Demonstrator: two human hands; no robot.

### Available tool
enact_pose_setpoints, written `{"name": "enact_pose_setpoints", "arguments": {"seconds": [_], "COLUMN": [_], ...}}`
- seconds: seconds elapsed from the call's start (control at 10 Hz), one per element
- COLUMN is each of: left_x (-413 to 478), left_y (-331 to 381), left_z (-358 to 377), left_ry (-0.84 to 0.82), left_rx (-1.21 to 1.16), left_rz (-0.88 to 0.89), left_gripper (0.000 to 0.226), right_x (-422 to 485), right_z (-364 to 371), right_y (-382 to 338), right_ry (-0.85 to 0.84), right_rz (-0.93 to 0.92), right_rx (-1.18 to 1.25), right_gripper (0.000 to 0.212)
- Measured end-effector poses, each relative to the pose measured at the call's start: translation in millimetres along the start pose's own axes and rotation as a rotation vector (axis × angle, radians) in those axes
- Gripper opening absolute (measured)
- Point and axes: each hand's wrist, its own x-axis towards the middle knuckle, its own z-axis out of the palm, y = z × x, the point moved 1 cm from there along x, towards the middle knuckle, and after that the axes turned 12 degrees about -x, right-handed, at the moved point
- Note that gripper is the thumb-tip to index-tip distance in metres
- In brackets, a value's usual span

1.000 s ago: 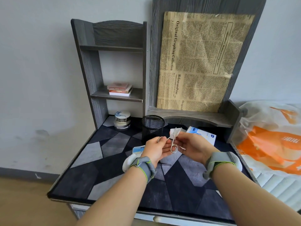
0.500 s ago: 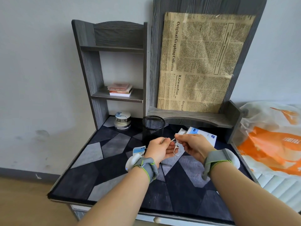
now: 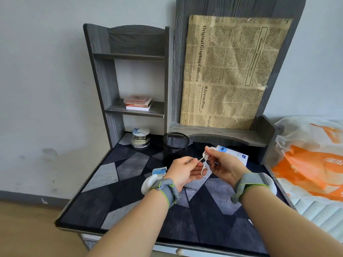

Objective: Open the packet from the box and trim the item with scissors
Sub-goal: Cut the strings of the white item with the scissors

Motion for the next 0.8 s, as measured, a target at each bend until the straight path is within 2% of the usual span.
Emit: {"name": "enact_pose_setpoints", "arguments": {"seconds": [0.1,0.2,0.3,0.4,0.5,0.7,0.8], "left_x": [-0.5,-1.6,-2.0,-2.4,-1.8,0.5,2.3], "left_y": [0.1,2.1,2.4,1.3,-0.1,0.4,1.6], "left_z": [-2.3,-5.0,-3.8,-2.3,-2.8,-4.5,-2.2], "left_ry": [0.008,0.013,0.001,-0.009,0.010,0.114,0.166], "left_rx": [-0.014,-0.026,-0.039,-0.019,-0.028,-0.094,-0.103], "left_rz": [-0.006,-0.008,-0.010,-0.011,-0.004,0.063,0.114], "left_gripper": [0.025,0.026,0.026,0.026,0.026,0.021,0.013], "right_x": [-0.6,-2.1,-1.2,0.8,-0.3,-5.7,-6.3], "right_z": [-0.9,-2.6,-2.1,-1.8,-1.9,-1.9,0.2], "right_y": [-0.5,-2.7,-3.8,-3.9,-4.2,-1.9,1.6], "right_ry": [-0.016,-0.058,-0.011,0.058,0.059,-0.004,0.025], "right_rz": [-0.028,-0.030,-0.019,-0.011,-0.036,-0.039,-0.038], "right_rx": [0.022,-0.004,0.001,0.019,0.031,-0.047,-0.086], "right_gripper": [0.006,0.007,0.007,0.016,0.013,0.015,0.011]}}
